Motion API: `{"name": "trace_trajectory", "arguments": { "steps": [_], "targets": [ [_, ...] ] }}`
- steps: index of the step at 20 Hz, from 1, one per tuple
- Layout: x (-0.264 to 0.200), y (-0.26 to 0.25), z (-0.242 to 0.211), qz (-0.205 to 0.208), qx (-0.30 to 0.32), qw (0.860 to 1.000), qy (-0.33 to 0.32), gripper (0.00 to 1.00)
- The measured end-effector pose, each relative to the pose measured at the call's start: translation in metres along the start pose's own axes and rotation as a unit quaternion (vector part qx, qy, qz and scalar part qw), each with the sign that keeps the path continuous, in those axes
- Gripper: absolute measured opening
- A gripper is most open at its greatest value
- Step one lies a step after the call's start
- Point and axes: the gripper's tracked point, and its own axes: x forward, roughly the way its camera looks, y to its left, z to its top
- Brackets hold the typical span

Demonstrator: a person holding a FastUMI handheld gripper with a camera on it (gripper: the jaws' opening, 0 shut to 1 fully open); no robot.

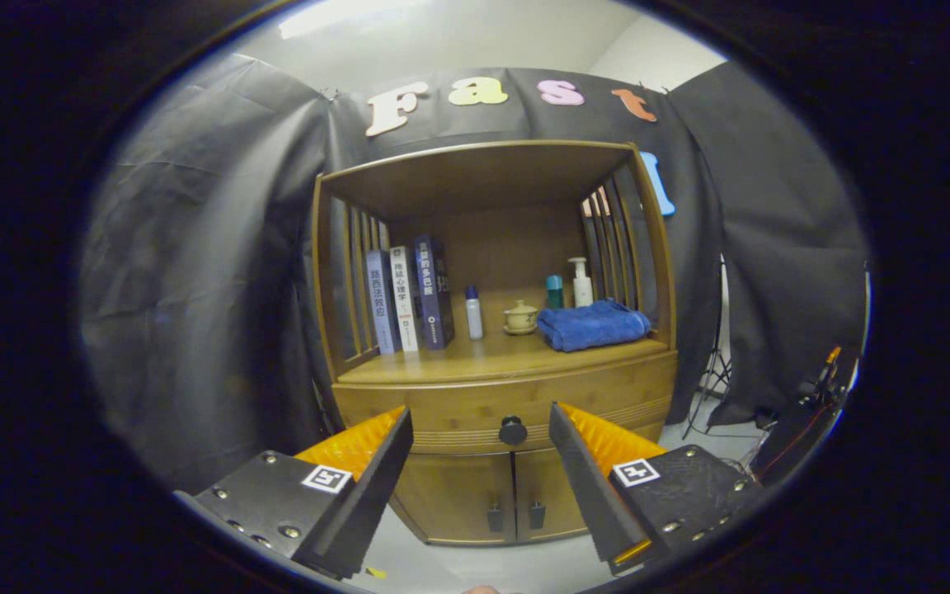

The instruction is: Pull open the drawer, take out the items inside it, and place them on the countertop above the cabinet.

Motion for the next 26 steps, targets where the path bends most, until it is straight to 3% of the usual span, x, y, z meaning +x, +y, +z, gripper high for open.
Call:
{"name": "trace_trajectory", "arguments": {
  "steps": [10,18,23,24,26],
  "targets": [
    [0.042,-0.013,-0.047,-0.021,-0.011,0.999,0.025,0.99],
    [0.114,-0.014,-0.105,-0.029,-0.036,0.997,0.06,0.99],
    [0.162,-0.027,-0.112,-0.047,-0.05,0.996,0.065,0.99],
    [0.169,-0.037,-0.12,-0.067,-0.045,0.993,0.082,0.91],
    [0.192,-0.041,-0.129,-0.056,-0.041,0.993,0.099,0.74]
  ]
}}
